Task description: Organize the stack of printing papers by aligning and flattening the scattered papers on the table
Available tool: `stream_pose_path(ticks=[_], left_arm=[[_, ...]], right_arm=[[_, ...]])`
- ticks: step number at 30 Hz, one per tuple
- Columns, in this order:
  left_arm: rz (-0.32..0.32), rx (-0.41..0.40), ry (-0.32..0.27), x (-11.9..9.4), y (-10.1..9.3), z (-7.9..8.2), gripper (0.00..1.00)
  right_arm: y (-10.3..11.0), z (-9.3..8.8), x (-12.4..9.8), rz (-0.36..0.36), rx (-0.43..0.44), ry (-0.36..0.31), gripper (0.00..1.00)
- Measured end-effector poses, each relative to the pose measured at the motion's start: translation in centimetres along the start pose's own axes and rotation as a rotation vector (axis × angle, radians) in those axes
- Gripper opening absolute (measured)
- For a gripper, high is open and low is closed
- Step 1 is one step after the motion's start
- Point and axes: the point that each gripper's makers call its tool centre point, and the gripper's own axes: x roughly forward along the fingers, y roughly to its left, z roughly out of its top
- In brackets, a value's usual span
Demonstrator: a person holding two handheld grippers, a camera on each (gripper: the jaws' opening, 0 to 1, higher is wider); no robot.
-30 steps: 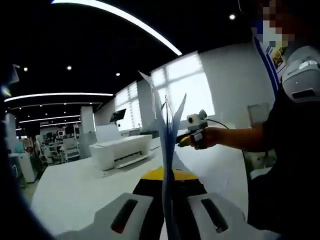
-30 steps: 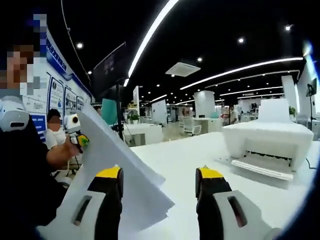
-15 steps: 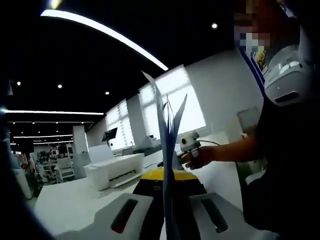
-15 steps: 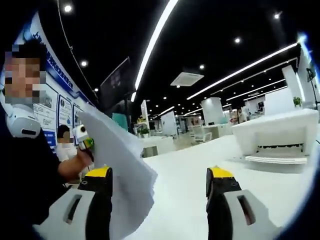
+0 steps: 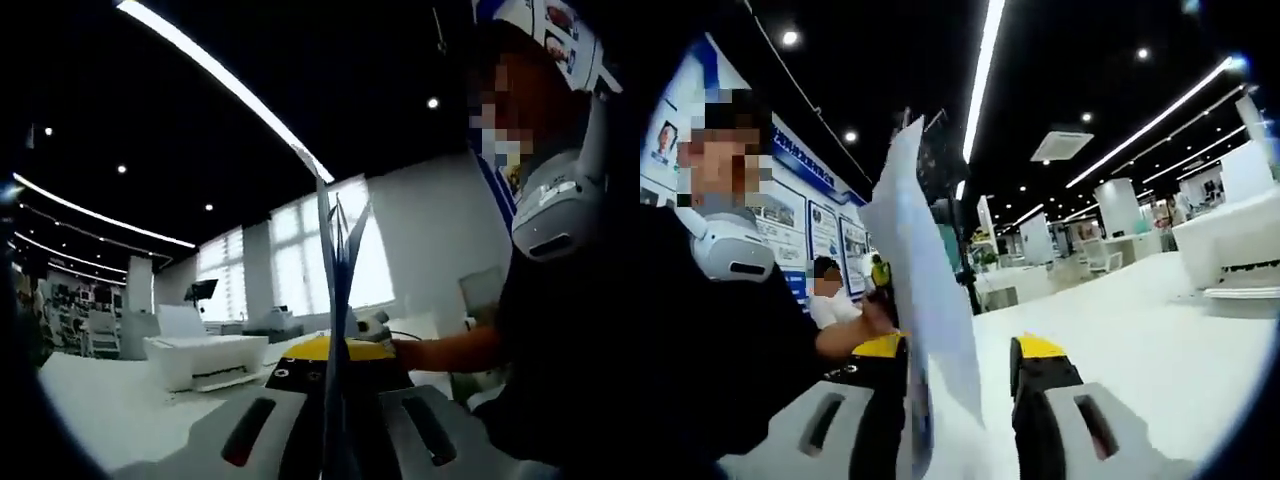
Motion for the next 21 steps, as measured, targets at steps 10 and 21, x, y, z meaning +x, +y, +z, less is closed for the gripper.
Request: stream_pose_path(ticks=[10, 21], left_arm=[[0.013, -0.132, -0.067, -1.0, 1.7, -1.2, 0.06], [0.077, -0.095, 0.08, -0.3, 3.3, -3.7, 0.07]], right_arm=[[2.0, 1.5, -0.8, -0.001, -0.116, -0.044, 0.0], [1.2, 2.7, -2.1, -0.109, -0.188, -0.048, 0.0]])
